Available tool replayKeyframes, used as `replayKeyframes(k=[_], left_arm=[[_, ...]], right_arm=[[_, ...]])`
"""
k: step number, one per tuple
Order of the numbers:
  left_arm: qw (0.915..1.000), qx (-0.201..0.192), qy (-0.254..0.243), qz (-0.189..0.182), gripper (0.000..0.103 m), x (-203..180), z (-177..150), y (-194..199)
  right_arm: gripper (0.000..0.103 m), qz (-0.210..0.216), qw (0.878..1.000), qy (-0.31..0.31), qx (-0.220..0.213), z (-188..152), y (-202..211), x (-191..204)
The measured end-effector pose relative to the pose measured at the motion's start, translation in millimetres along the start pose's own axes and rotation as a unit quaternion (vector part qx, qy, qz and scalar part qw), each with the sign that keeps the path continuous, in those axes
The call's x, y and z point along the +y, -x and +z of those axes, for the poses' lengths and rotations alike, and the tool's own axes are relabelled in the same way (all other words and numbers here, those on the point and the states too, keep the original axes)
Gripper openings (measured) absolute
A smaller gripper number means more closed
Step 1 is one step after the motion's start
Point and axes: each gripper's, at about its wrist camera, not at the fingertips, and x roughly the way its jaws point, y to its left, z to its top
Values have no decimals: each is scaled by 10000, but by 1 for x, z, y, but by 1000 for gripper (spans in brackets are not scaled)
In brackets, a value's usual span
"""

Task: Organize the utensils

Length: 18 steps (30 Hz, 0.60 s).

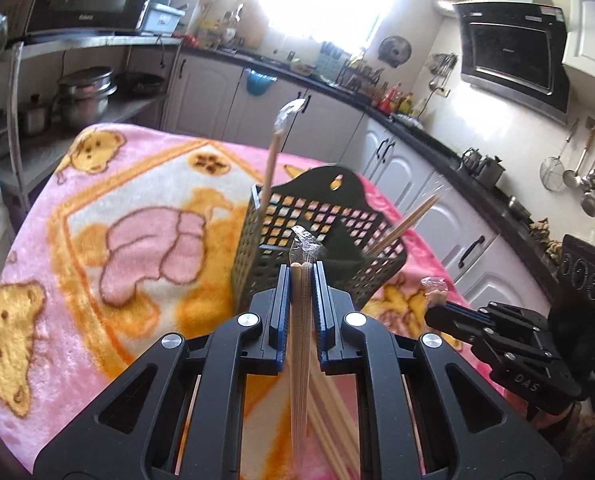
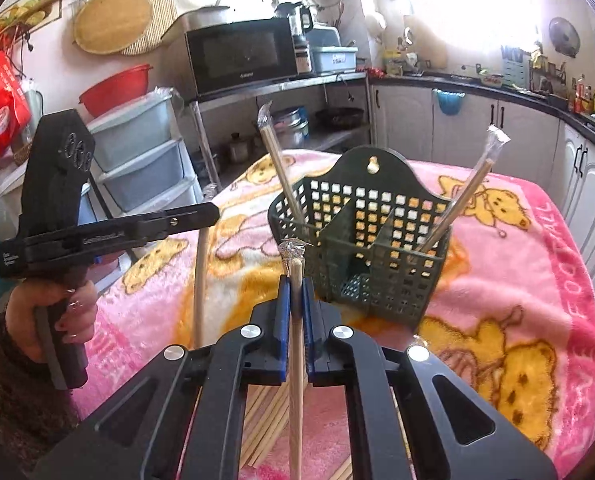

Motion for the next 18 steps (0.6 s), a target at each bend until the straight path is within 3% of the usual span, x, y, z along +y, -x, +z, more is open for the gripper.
replayKeyframes(k=[18], left_arm=[[9980, -413, -228, -409, 7, -42, 20, 14]], right_arm=[[6, -321, 9961, -329, -757, 12, 47, -28]])
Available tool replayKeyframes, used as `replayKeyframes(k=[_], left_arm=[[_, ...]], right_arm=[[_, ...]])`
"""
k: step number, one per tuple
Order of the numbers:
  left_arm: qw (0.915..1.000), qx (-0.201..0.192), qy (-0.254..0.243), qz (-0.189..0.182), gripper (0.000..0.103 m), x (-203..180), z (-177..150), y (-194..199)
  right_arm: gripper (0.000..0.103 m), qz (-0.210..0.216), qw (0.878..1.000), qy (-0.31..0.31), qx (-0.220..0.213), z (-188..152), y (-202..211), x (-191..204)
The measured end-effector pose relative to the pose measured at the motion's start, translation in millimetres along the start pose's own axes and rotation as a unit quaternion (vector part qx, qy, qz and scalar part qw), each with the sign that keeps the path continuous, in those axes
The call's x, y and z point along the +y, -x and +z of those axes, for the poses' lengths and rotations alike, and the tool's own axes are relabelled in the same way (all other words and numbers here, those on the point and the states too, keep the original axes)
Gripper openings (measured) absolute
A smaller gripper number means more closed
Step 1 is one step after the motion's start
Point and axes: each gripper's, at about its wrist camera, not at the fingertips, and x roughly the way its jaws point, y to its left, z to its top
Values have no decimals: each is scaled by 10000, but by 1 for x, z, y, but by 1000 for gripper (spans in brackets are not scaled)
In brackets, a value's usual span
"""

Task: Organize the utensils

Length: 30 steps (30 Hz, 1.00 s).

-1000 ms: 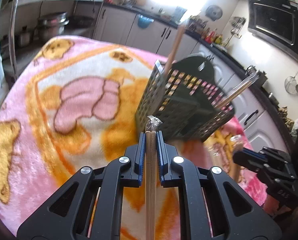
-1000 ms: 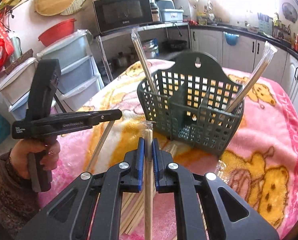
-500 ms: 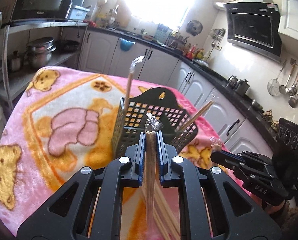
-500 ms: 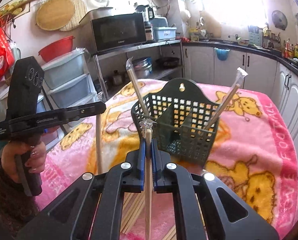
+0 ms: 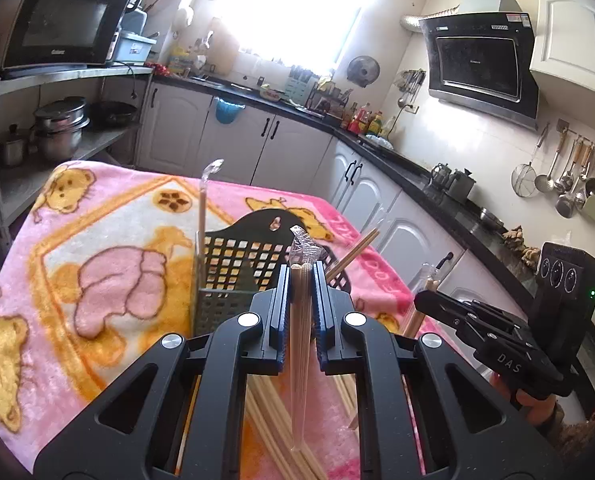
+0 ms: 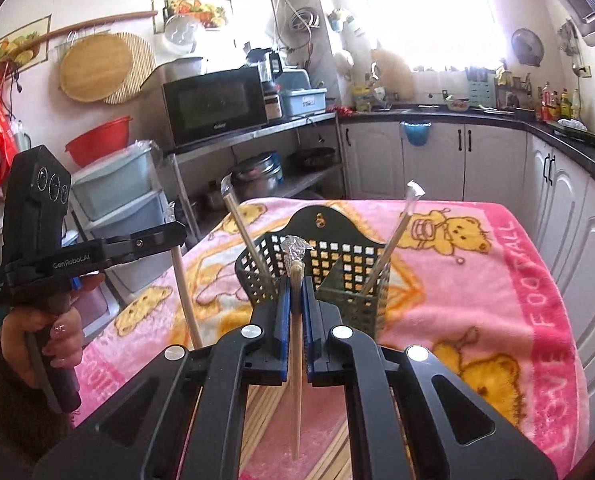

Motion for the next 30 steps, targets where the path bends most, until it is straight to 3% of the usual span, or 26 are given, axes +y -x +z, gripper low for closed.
replayKeyframes(k=[17, 30], left_arm=[[9991, -325, -177, -217, 7, -26, 30, -12], [9949, -940, -357, 27, 7, -37, 72, -7]], right_arm=[[6, -150, 9983, -100, -550, 24, 18, -14], [6, -98, 9944, -27, -1051, 64, 18, -14]])
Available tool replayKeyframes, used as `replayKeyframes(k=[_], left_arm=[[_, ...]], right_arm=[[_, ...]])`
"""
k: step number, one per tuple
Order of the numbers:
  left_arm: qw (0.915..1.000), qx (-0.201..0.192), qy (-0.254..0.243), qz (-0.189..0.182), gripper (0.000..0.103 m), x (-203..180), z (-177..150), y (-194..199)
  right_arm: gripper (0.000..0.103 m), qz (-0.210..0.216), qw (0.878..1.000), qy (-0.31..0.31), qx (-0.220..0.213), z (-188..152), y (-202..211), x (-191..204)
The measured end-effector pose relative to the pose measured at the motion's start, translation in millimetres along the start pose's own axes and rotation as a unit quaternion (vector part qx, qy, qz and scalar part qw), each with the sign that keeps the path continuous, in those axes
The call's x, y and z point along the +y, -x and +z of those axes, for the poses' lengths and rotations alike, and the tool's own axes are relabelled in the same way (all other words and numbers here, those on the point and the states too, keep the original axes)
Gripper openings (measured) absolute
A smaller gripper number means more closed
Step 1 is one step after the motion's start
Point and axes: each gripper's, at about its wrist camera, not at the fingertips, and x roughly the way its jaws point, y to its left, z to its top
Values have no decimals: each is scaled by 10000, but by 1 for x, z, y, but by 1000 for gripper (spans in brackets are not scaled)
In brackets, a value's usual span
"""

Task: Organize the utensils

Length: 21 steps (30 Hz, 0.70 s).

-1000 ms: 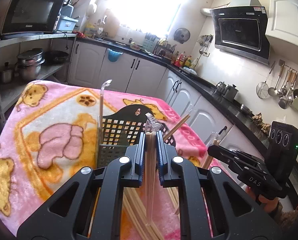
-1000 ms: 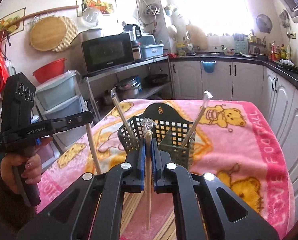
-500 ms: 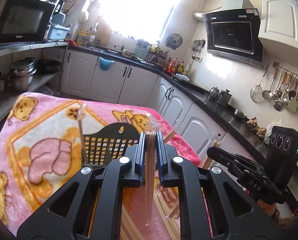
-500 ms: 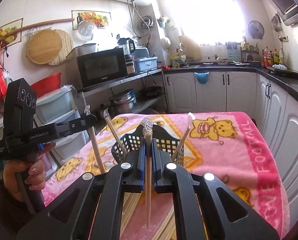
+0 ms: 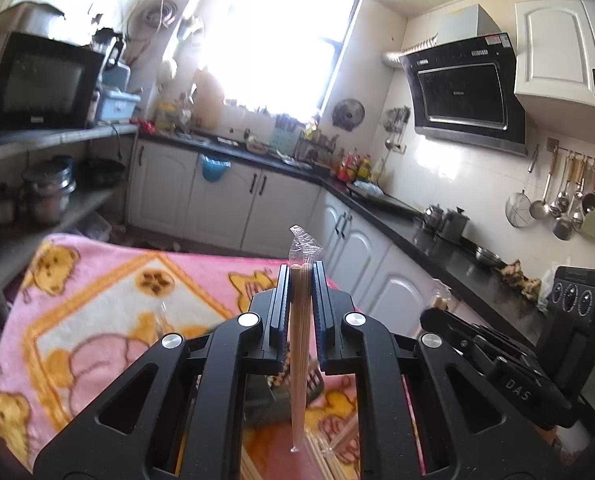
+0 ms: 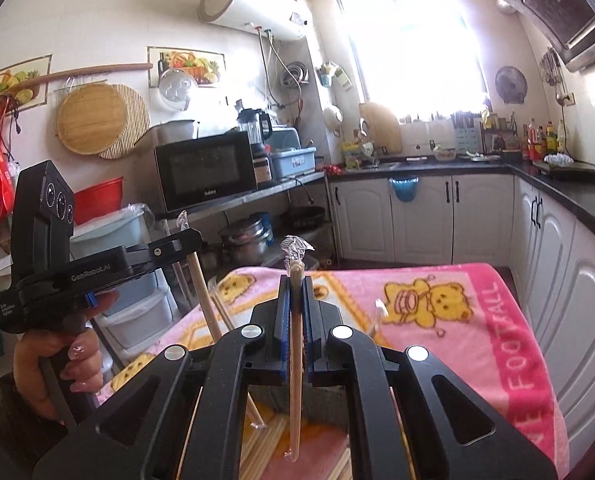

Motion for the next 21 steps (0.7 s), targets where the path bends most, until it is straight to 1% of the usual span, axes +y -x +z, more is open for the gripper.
replayKeyframes(k=[2, 8, 14, 21], left_arm=[[9999, -119, -40, 103, 7, 1, 7, 1], [9989, -319, -56, 339, 7, 10, 22, -1], [9967, -504, 47, 627, 7, 26, 36, -6], [9944, -644, 193, 814, 7, 40, 37, -11]], right_arm=[[6, 40, 10000, -9, -79, 7, -3, 1], [6, 135, 9993, 7, -337, 27, -14, 6], [6, 182, 9982, 43, -576, 43, -28, 11], [6, 211, 9972, 27, -722, 52, -45, 13]])
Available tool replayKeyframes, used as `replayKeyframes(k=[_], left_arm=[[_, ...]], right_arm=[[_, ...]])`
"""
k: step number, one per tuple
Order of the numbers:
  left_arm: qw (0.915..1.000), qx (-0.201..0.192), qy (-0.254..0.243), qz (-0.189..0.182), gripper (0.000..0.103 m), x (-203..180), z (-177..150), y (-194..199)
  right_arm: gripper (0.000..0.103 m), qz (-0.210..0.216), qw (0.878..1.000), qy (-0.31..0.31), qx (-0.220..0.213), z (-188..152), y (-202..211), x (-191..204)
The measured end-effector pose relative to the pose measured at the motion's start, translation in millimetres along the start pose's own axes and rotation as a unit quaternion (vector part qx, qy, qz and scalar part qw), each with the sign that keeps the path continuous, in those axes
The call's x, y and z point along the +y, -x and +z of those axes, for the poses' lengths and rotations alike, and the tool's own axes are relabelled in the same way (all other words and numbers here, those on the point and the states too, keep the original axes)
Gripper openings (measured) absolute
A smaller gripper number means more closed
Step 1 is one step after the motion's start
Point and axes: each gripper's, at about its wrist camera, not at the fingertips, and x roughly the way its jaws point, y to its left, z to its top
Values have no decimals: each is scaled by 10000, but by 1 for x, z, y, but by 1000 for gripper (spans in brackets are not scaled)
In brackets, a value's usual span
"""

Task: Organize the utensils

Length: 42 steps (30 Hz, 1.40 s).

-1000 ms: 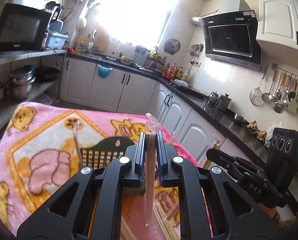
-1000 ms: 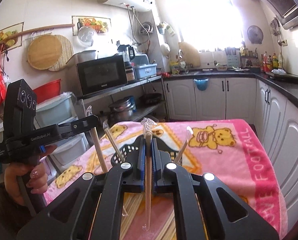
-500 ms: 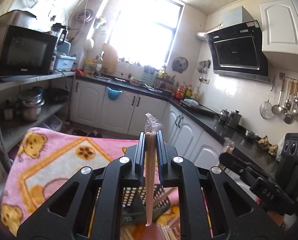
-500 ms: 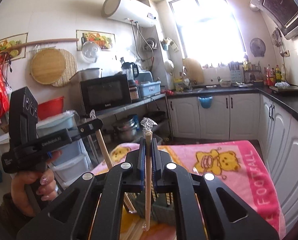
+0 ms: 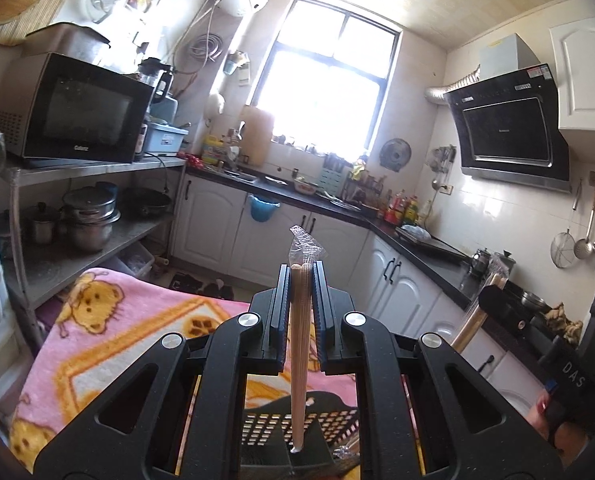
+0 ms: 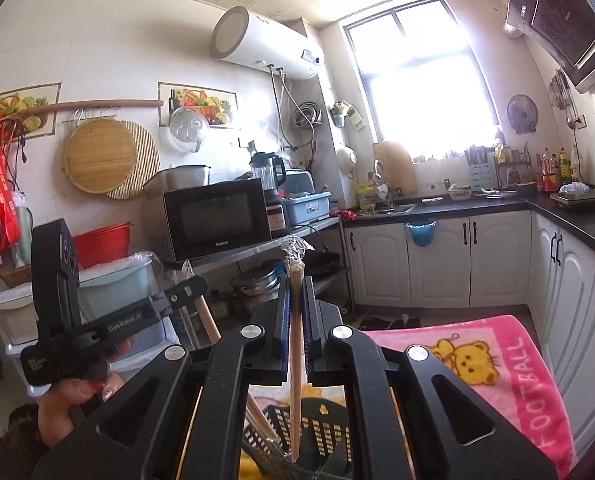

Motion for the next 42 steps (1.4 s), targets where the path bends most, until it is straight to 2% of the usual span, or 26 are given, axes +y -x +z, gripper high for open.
replayKeyframes(k=[10, 20, 42], left_arm=[[9996, -61, 1, 259, 7, 8, -15, -15], [9989, -93, -220, 402, 7, 8, -36, -24], [9992, 148, -355, 148, 7, 17, -83, -38]], right_arm=[[6, -65, 9999, 82, -91, -7, -18, 1], [6, -205, 9992, 341, -84, -32, -32, 4], [6, -336, 9990, 98, 279, -87, -63, -11]])
